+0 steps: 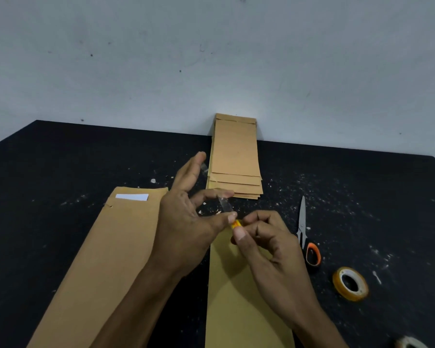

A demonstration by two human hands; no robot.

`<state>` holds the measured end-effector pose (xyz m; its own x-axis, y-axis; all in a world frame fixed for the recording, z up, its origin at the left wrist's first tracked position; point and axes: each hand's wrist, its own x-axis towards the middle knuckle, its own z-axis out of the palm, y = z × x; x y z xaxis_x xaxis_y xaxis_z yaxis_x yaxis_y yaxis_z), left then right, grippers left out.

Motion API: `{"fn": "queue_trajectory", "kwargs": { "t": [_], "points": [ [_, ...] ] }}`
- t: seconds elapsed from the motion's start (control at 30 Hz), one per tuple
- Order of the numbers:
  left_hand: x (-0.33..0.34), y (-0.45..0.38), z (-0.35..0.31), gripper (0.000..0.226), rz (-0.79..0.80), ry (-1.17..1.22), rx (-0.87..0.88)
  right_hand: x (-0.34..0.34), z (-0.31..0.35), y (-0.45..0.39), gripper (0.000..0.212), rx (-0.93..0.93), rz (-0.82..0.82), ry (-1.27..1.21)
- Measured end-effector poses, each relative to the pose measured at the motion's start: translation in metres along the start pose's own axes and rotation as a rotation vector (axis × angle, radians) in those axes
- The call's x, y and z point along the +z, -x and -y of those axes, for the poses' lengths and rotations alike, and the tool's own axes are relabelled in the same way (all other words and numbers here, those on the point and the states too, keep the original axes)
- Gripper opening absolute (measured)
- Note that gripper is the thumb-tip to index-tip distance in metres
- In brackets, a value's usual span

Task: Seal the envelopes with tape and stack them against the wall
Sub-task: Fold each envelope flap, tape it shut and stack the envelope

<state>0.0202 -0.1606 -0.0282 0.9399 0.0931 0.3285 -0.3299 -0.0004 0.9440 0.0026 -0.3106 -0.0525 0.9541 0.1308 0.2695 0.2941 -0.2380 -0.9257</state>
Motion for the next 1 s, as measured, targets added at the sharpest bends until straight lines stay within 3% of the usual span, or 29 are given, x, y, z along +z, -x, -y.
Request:
{"fn": "queue_trajectory", "kwargs": {
  "t": [0.1,0.23,0.33,0.73,0.9,1.0],
  "points": [
    [0.001,-0.001,0.001,0.108,0.033,0.008,-0.017,-0.010,0.003,0.001,0.032,0.009,-0.073,0.059],
    [0.003,-0.001,-0.002,0.105,0.102,0.004,-0.036,-0.037,0.001,-0.002,0.020,0.144,-0.274,0.709],
    [0.005,-0.001,-0.002,0.105,0.169,-0.052,-0.030,-0.050,0.000,-0.003,0.012,0.371,-0.221,1.007],
    [0.014,0.000,-0.005,0.102,0.303,-0.099,-0.039,-0.059,0.026,-0.014,0.040,0.575,-0.047,1.097],
    [0.014,0.001,-0.013,0.102,0.325,-0.088,-0.032,-0.062,0.038,-0.022,0.036,0.581,0.064,1.147],
    [0.012,0.001,-0.018,0.102,0.329,-0.057,-0.030,-0.078,0.025,-0.030,0.026,0.668,0.108,0.970]
  ]
}}
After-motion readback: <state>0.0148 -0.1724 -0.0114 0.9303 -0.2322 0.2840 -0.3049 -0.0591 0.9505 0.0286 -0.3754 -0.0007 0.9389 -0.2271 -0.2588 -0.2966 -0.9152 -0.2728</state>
